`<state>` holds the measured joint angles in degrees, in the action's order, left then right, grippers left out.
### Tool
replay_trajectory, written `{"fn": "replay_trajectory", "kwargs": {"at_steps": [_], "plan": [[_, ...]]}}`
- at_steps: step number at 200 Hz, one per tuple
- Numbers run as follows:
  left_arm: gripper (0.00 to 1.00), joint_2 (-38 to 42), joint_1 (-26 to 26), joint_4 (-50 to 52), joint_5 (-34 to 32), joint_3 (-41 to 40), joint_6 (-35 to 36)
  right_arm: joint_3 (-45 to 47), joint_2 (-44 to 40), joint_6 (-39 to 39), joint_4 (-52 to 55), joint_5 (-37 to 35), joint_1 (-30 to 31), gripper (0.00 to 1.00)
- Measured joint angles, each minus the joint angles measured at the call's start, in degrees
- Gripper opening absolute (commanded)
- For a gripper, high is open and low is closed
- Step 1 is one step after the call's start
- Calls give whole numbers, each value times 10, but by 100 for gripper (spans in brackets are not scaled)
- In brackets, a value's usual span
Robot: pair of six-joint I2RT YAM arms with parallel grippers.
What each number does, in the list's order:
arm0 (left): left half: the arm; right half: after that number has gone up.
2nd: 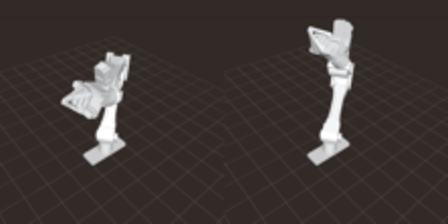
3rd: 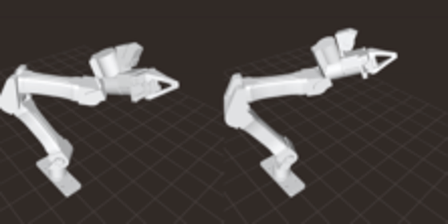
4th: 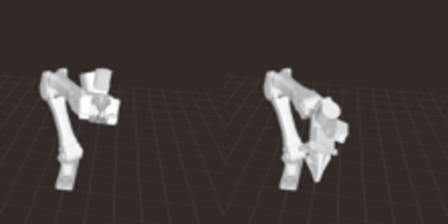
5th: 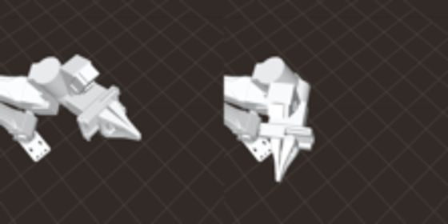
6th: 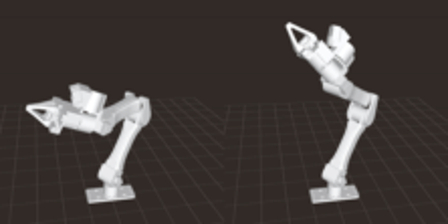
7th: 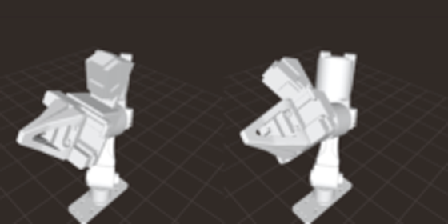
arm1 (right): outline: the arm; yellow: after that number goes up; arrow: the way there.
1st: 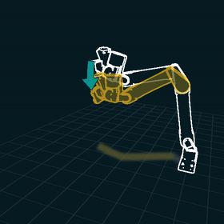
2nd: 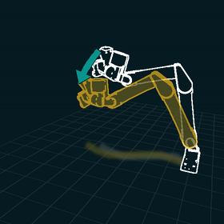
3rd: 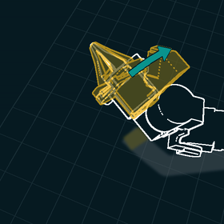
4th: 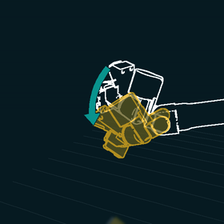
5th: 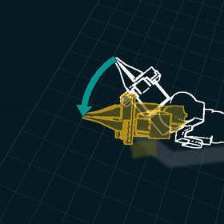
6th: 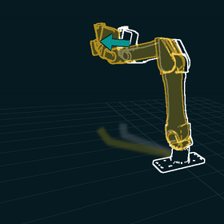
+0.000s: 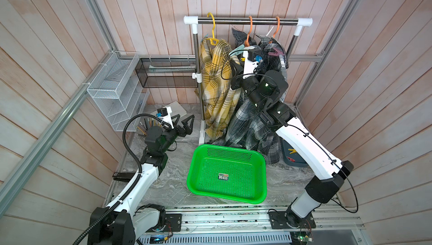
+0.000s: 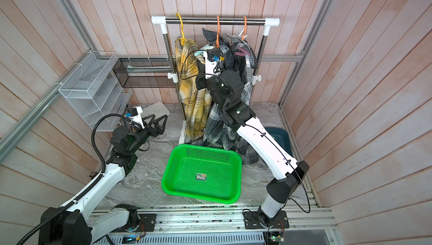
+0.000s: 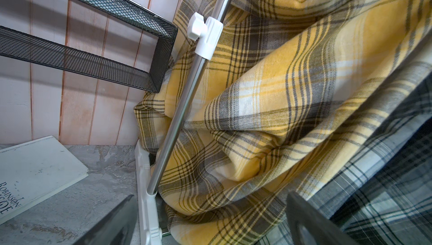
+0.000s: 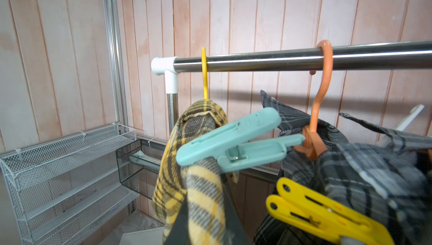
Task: Remove the clothespins securing long-sleeve shirts to the hanger
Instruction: Pick up the hanger from the clothesline.
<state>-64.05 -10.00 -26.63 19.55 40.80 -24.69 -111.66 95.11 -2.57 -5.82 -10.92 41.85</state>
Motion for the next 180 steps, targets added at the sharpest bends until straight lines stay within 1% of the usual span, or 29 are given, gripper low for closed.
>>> {"fn": "replay_trajectory", "kwargs": {"at_steps": [27,75,146,180], "plan": [[100,0,0,-4,2,0,-2,24,-11,-3,-28,-10,0,0],[100,-2,0,-17,10,0,-4,40,-20,-9,-58,-12,-1,0],[100,-7,0,-26,12,0,-8,61,-36,-10,-57,-8,-1,0],[100,-10,0,-30,17,0,-11,52,-36,-21,-50,-5,-2,0]]}}
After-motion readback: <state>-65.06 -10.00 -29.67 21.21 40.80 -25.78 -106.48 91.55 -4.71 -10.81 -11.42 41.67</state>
